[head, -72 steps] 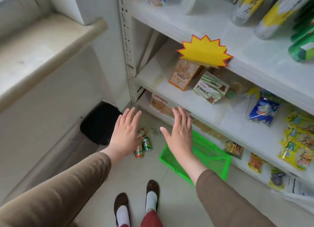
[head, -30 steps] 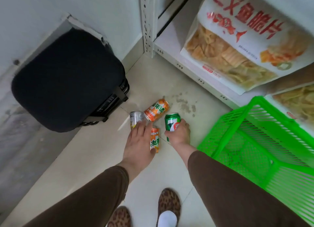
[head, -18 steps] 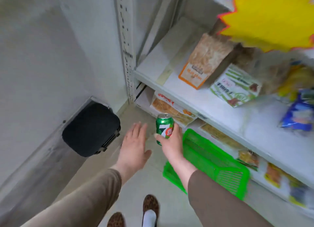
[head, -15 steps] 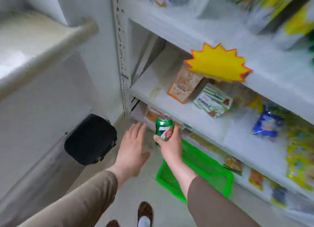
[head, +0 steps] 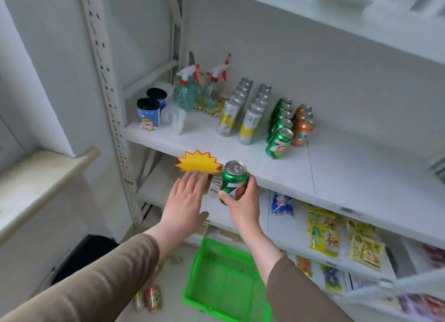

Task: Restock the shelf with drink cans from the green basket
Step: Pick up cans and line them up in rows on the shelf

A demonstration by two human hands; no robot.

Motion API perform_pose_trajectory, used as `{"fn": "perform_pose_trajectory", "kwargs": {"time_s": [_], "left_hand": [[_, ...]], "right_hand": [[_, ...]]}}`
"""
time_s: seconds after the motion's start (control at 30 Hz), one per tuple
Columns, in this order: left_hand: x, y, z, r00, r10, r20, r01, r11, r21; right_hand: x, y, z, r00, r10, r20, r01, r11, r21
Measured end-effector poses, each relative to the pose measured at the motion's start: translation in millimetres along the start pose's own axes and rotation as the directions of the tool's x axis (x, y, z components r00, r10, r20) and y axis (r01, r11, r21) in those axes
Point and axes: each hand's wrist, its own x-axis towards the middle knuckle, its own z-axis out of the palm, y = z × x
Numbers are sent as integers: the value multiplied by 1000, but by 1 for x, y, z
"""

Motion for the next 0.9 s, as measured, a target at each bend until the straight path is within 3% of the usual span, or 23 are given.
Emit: {"fn": "perform_pose_trajectory", "kwargs": {"time_s": [0.2, 0.4, 0.9], "left_hand": [[51, 63, 7, 997, 72, -9, -72, 997, 14], [95, 106, 28, 998, 50, 31, -51, 998, 25], [138, 109, 55, 996, 4, 92, -11, 997, 79]], "right_hand": [[55, 24, -64, 996, 19, -87, -19, 1000, 5], [113, 65, -94, 992, 95, -81, -94, 995, 16], [176, 99, -82, 992, 84, -92, -79, 995, 54]]}}
